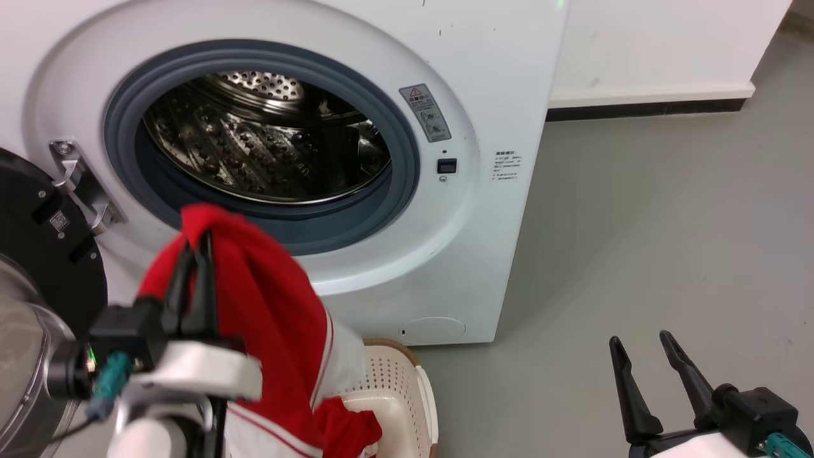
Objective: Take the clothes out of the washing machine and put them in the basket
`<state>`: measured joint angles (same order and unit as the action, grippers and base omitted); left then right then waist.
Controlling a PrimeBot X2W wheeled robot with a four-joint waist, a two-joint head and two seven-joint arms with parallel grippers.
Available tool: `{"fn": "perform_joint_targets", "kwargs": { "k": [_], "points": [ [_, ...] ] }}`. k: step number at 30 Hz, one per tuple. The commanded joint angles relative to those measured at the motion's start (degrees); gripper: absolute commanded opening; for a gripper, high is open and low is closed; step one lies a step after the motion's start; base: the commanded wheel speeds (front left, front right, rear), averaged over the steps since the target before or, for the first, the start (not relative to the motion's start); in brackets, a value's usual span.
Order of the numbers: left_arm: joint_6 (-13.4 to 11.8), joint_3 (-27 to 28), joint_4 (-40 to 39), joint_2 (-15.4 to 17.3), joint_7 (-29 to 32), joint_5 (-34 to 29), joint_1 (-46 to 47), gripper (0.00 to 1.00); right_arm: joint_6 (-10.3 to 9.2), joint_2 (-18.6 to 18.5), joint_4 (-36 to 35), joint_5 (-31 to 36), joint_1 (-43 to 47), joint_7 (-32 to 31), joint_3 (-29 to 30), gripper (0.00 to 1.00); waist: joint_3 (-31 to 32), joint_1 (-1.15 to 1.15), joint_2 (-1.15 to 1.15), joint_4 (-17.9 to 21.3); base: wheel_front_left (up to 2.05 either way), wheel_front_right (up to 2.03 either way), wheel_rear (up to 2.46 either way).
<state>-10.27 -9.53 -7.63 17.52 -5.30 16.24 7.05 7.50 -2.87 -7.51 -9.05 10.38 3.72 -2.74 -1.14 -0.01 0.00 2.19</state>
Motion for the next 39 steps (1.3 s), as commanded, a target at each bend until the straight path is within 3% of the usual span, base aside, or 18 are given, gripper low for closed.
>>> {"fn": "perform_joint_targets", "kwargs": {
  "k": [1,7,12,20,28,39],
  "points": [
    [-0.6,-0.2,-1.2,-0.5,0.7,0.2,-2.3,0.00,-0.02,0.0,-0.5,0.0,0.5,-0.1,-0.1,1.00,-0.6,0.01,0.00,-0.4,0.00,0.00,0.00],
    [-1.9,-1.4,1.2,-4.0,0.8,3.7,-10.0,0.00,-0.02,0.0,-1.1,0.4,-1.1,-0.2,-0.8,1.00,-4.1,0.01,0.00,-0.8,0.00,0.00,0.00],
    [0.4,-3.0,10.7,-7.2,-2.0,6.5,-10.3,0.00,-0.02,0.0,-1.7,0.9,-3.4,-0.4,-1.6,1.00,-9.5,0.01,0.00,-0.4,0.00,0.00,0.00],
    [4.2,-3.8,30.6,-10.6,-7.9,7.5,1.4,0.00,-0.02,0.0,-2.0,1.2,-8.7,0.3,-2.8,1.00,-20.4,0.01,0.00,1.7,0.00,0.00,0.00],
    [7.7,-3.8,48.2,-12.1,-9.8,6.5,16.8,0.00,-0.02,0.0,-2.0,0.7,-14.2,1.8,-4.3,1.00,-31.8,0.01,0.00,5.2,0.00,0.00,0.00],
    [7.0,-1.7,68.1,-9.1,-9.7,6.8,29.5,0.00,-0.02,0.0,1.1,-1.8,-19.4,5.3,-7.4,1.00,-43.2,0.01,0.00,9.8,0.00,0.00,0.00]
  ]
}}
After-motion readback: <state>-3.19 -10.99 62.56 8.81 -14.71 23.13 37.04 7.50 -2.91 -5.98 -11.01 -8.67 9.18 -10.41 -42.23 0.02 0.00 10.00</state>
